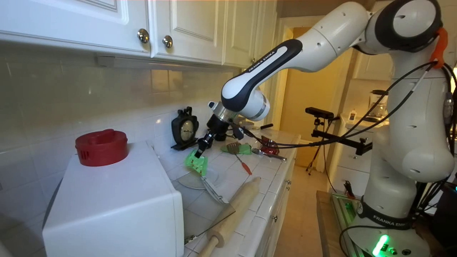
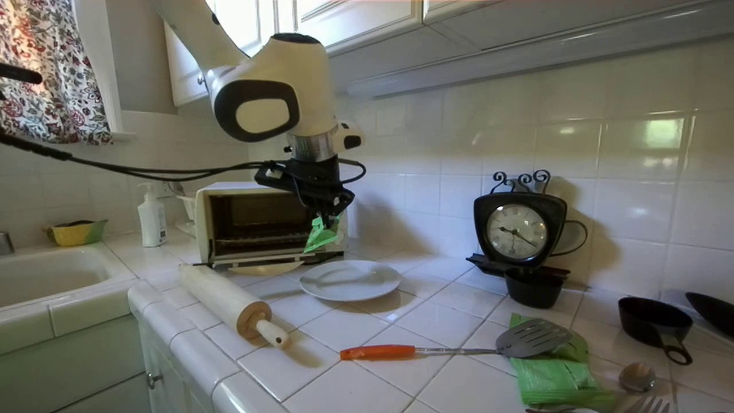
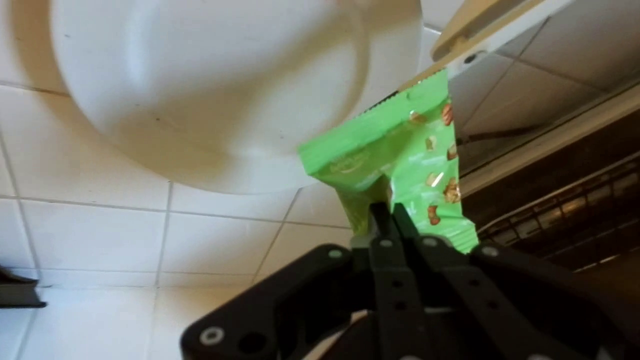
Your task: Move the green packet from the plate to the mini oven
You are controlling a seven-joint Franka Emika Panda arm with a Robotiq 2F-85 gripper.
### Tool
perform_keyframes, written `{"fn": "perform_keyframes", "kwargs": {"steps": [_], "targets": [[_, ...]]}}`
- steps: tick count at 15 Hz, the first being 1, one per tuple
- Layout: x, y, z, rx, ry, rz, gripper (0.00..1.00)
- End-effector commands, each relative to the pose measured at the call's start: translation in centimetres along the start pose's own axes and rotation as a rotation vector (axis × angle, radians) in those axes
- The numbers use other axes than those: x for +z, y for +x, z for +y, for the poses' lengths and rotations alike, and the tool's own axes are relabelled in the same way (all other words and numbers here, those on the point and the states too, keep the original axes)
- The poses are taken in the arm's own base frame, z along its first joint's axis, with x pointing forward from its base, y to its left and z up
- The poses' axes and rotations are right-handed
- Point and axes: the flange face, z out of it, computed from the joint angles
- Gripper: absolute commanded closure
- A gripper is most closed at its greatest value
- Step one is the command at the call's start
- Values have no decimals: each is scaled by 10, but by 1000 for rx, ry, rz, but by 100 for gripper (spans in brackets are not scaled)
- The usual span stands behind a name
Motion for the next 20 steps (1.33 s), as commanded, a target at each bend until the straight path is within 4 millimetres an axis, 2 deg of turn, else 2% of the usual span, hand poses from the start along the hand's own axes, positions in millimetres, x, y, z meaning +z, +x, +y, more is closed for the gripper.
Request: {"fn": "perform_keyframes", "kwargs": {"steps": [1, 2, 4, 7, 9, 12, 16, 20], "targets": [[37, 24, -23, -104, 17, -87, 99], [25, 10, -16, -68, 14, -55, 98], [37, 16, -25, -96, 18, -69, 98], [39, 15, -24, -85, 14, -66, 99], [50, 21, -24, -104, 18, -56, 99], [55, 27, -35, -123, -5, -5, 99], [61, 50, -55, -210, -42, 78, 99], [80, 76, -81, -304, -25, 91, 99]]}}
